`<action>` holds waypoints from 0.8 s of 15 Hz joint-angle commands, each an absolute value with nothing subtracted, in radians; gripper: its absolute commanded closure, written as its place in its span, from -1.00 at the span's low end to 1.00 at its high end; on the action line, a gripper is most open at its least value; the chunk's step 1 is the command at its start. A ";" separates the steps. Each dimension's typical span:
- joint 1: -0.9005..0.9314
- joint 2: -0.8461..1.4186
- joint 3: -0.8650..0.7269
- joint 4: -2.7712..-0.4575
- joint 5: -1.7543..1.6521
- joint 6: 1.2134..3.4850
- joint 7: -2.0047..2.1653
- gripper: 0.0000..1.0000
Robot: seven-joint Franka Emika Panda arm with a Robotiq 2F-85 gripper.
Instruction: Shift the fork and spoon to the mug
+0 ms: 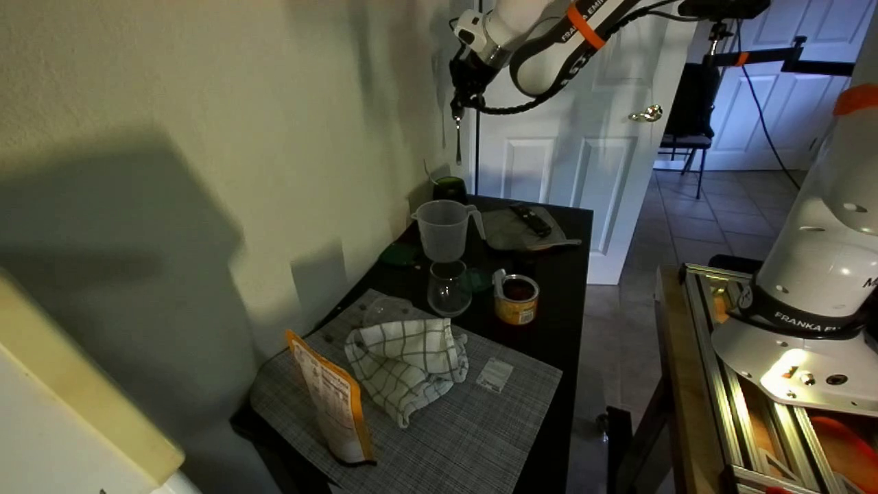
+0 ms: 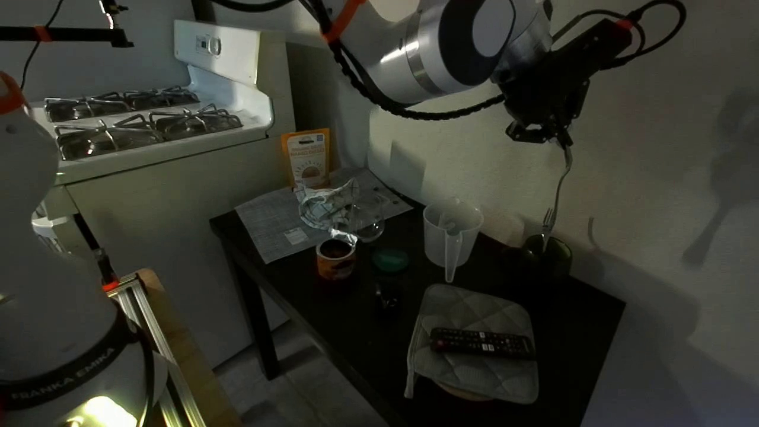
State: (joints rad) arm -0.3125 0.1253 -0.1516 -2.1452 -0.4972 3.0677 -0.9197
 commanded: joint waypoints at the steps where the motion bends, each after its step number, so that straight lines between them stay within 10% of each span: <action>1: -0.286 0.245 -0.177 -2.051 -0.540 3.112 -0.851 0.98; 12: -0.282 0.430 -0.160 -1.940 -0.445 3.043 -0.826 0.98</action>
